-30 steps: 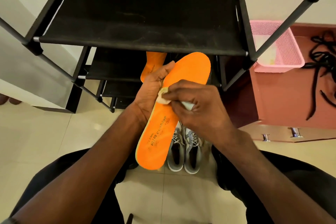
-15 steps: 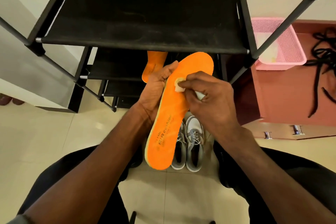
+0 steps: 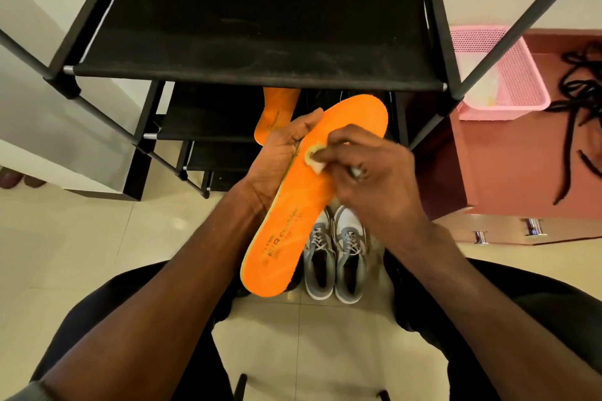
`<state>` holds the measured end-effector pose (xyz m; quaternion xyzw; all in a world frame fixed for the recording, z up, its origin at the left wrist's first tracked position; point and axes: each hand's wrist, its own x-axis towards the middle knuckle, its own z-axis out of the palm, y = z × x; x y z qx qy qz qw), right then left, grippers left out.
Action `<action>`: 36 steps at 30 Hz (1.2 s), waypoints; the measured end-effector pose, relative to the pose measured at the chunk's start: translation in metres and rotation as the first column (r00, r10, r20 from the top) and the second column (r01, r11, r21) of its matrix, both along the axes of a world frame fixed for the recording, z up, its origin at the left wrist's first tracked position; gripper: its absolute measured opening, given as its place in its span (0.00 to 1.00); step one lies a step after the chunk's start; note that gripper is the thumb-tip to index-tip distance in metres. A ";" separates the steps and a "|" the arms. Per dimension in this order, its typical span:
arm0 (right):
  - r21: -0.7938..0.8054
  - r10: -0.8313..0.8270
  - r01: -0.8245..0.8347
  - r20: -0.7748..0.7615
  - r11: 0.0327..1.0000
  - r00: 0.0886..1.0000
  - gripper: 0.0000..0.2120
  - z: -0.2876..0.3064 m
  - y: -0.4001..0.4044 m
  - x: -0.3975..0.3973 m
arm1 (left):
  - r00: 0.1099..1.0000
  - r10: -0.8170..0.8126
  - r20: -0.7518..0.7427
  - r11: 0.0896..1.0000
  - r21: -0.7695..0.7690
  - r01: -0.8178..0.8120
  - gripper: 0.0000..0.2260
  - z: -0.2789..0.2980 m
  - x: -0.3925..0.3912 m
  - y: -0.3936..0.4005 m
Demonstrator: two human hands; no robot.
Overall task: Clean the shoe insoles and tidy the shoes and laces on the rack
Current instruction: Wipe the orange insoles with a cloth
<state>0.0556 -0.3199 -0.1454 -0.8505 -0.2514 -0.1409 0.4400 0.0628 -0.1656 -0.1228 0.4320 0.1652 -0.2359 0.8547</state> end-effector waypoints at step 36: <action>0.040 -0.012 0.016 -0.089 0.999 0.996 0.06 0.001 0.003 0.004 | 0.997 -0.012 -0.077 0.994 -0.113 0.003 0.23 -0.007 0.001 -0.009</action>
